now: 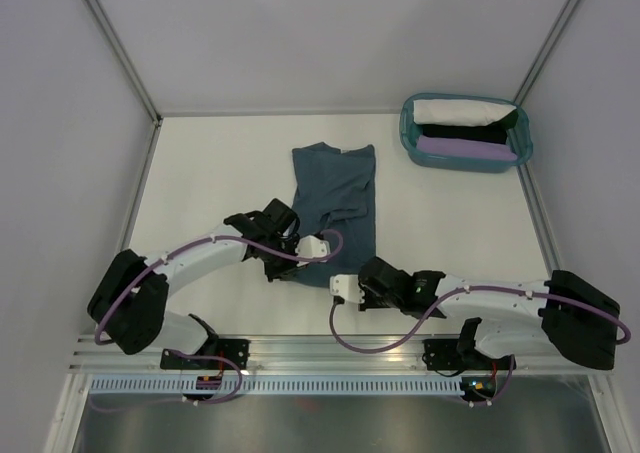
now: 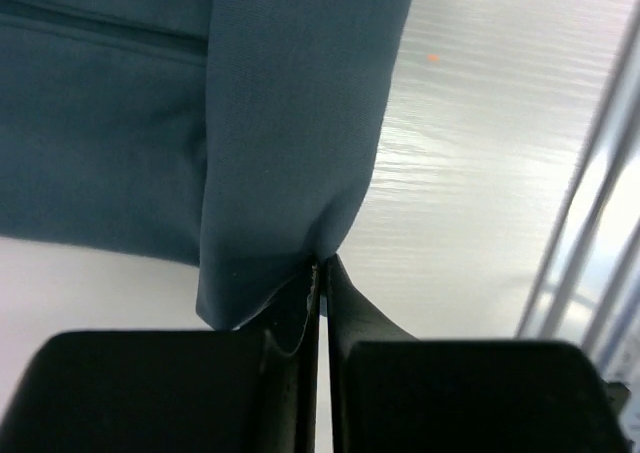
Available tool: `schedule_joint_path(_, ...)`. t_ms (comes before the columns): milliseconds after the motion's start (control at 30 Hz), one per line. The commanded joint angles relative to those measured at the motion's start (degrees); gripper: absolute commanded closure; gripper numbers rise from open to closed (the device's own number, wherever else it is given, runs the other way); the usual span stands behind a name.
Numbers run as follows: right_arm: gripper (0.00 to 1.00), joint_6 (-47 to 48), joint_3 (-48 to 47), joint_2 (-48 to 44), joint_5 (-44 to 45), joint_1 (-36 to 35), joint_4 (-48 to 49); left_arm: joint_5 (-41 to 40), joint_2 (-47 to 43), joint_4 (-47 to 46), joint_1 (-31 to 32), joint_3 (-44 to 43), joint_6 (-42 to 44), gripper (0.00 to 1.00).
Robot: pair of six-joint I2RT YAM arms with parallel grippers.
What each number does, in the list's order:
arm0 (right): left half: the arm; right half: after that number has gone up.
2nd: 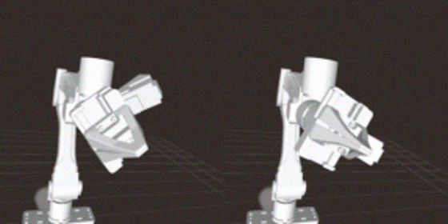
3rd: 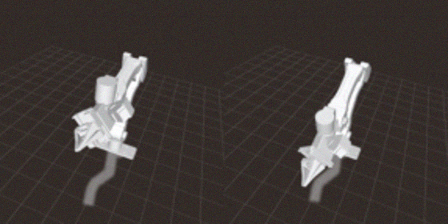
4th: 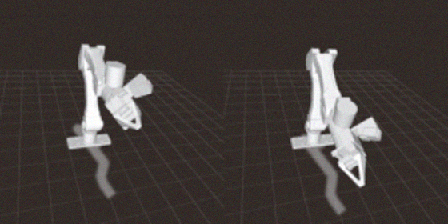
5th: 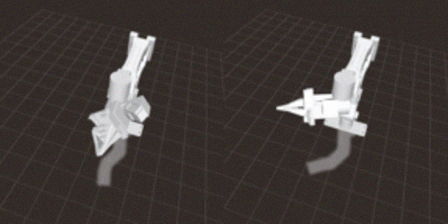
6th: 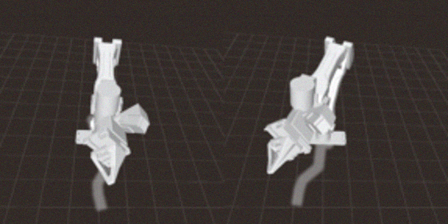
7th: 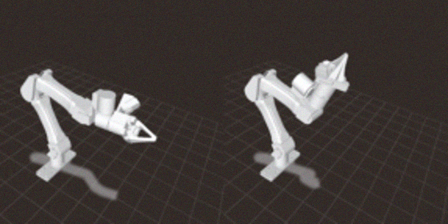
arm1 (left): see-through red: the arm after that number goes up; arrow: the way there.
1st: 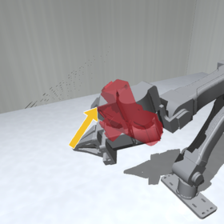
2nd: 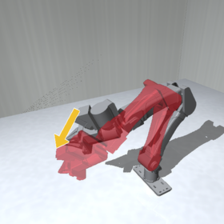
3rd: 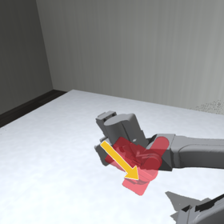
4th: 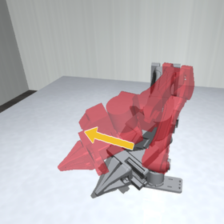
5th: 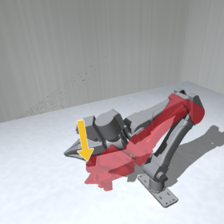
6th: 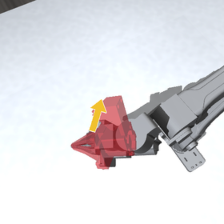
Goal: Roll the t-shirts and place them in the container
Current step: Roll the tshirt
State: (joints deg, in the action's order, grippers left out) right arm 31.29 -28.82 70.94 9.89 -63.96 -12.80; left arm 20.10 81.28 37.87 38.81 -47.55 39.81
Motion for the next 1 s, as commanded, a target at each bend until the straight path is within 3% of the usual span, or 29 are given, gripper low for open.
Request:
schedule_joint_path(0, 1.0, -0.8, -4.6, -3.8, -16.8, 0.1, -12.0, 11.9, -5.2, 10.1, -0.1, -0.7, 7.3, 0.98)
schedule_joint_path(167, 1.0, 3.6, -9.0, -2.7, -27.0, 1.2, -16.5, 13.7, -4.9, 12.9, -1.0, 1.0, 12.7, 0.98)
schedule_joint_path(300, 1.0, 5.5, -10.6, 1.4, -36.3, 11.7, -16.6, 13.7, -0.2, 14.1, -4.1, -2.6, 13.9, 0.97)
schedule_joint_path(400, 1.0, 5.5, -11.3, 4.2, -38.4, 15.0, -15.2, 12.5, 1.6, 14.4, -5.7, -3.7, 15.0, 0.86)
schedule_joint_path(500, 1.0, 4.9, -13.1, 6.6, -40.4, 17.7, -15.6, 12.7, 1.0, 13.8, -7.2, -3.7, 15.7, 0.67)
schedule_joint_path(567, 1.0, 4.7, -13.6, 7.5, -41.3, 19.0, -15.3, 13.1, -0.5, 12.6, -7.3, -2.1, 14.8, 0.27)
schedule_joint_path(600, 1.0, 4.7, -13.8, 7.7, -42.4, 19.8, -15.2, 13.2, -1.2, 11.2, -7.3, -1.5, 14.2, 0.2)
schedule_joint_path(800, 1.0, 4.2, -15.5, 9.9, -45.6, 24.0, -15.3, 10.6, -7.9, 4.3, -7.3, 3.2, 10.8, 0.16)
schedule_joint_path(967, 1.0, 3.3, -17.2, 12.8, -45.9, 25.1, -15.8, 7.9, -6.4, -3.7, -7.3, 5.7, 8.3, 0.15)
